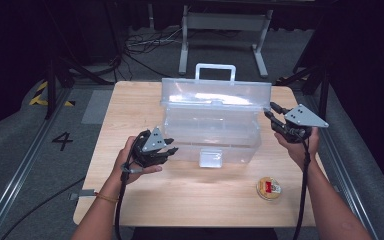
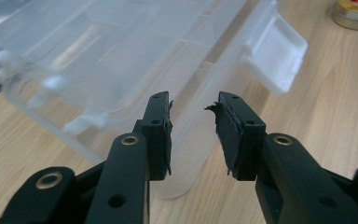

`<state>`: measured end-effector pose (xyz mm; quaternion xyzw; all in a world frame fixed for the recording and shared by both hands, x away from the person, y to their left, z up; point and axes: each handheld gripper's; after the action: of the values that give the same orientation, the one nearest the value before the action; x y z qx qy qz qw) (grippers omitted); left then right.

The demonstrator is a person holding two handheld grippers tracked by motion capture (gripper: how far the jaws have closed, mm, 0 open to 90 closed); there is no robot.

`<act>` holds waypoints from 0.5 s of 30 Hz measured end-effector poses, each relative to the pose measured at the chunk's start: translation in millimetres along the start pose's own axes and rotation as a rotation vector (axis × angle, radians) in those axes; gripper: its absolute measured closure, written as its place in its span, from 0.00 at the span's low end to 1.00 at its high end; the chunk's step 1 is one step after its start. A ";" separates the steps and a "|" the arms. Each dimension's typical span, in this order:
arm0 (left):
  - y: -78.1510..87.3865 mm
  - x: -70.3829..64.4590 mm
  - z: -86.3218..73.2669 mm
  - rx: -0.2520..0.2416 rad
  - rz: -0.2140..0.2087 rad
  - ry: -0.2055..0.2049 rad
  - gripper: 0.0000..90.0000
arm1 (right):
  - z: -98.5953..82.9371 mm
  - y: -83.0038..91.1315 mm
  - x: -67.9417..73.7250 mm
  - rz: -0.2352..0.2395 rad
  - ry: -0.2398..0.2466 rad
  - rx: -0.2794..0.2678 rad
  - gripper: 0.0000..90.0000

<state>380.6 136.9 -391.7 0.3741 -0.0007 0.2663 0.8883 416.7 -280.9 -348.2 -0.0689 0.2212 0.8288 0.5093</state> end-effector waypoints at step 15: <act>-25.1 -9.1 25.7 0.067 -0.063 -0.091 0.72 | 13.9 -8.9 -1.7 -0.075 -0.040 0.020 0.84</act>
<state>389.8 100.9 -391.8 0.4154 -0.0205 0.2208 0.8822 426.8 -272.8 -337.9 -0.0553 0.2167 0.8082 0.5448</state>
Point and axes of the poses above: each handheld gripper's, and its own axes: y roughly backward along the jaws, z roughly out of its top, x roughly to its left, and after that the axes turned 5 degrees about x, right-handed
